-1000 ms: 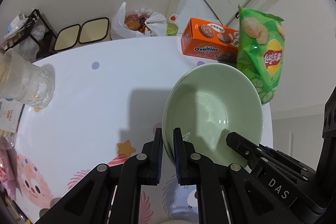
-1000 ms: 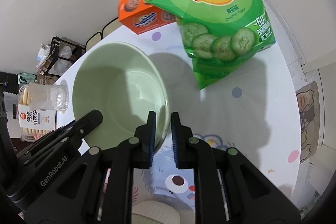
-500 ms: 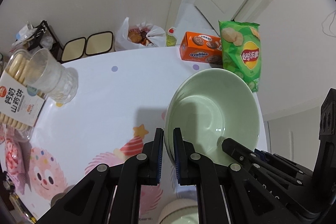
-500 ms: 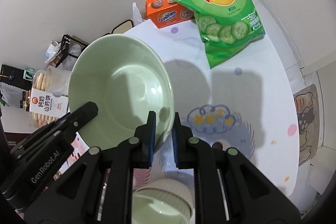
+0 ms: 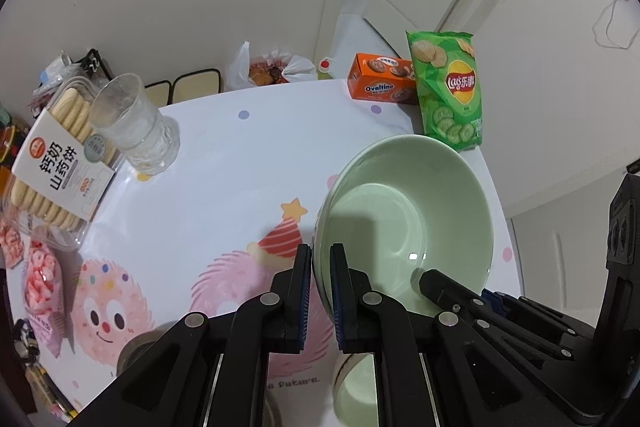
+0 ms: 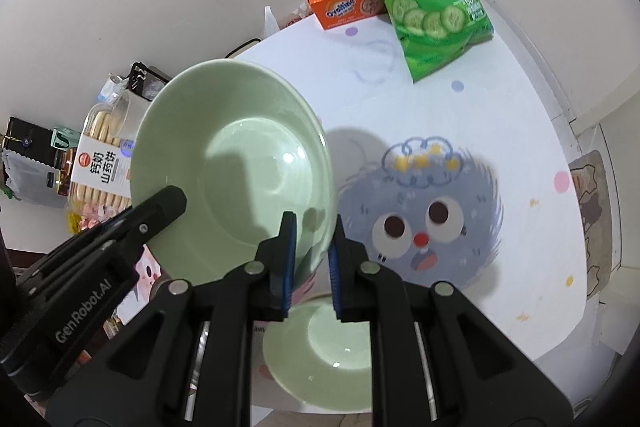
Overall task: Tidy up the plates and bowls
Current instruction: 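Lift and carry the green bowl with both tools over the bowl stack, then lower the green bowl onto the green-and-cream stack and open both tools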
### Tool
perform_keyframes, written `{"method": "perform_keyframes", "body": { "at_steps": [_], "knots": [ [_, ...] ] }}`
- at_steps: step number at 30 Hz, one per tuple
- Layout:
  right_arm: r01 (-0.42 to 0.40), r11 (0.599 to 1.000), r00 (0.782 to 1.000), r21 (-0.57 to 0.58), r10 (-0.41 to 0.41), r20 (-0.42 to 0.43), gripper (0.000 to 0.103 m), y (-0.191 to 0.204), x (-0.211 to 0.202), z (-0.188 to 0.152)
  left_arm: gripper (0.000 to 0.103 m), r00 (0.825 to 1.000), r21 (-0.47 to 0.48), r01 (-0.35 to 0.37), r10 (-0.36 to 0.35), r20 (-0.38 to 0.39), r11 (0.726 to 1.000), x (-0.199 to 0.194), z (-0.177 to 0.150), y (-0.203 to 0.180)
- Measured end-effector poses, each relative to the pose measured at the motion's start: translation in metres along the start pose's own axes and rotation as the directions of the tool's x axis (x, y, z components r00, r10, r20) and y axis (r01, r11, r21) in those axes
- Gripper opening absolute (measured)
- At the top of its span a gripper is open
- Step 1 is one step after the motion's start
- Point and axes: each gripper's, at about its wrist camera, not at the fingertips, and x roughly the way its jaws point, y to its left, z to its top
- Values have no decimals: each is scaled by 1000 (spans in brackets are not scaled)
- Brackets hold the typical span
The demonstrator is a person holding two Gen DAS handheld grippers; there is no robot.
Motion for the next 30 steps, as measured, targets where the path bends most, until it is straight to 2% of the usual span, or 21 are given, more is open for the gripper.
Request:
{"method": "perform_keyframes", "body": {
  "at_steps": [20,30],
  "knots": [
    [-17,995,999,-95,13,-40,18,-1,-16,-41,9,999,-85,-33,35,23,996,-21,-52,-12],
    [-24,991,997,-131,13,-80,18,-11,-17,-63,9,999,-123,-51,52,6,991,-21,-80,-19]
  ]
}}
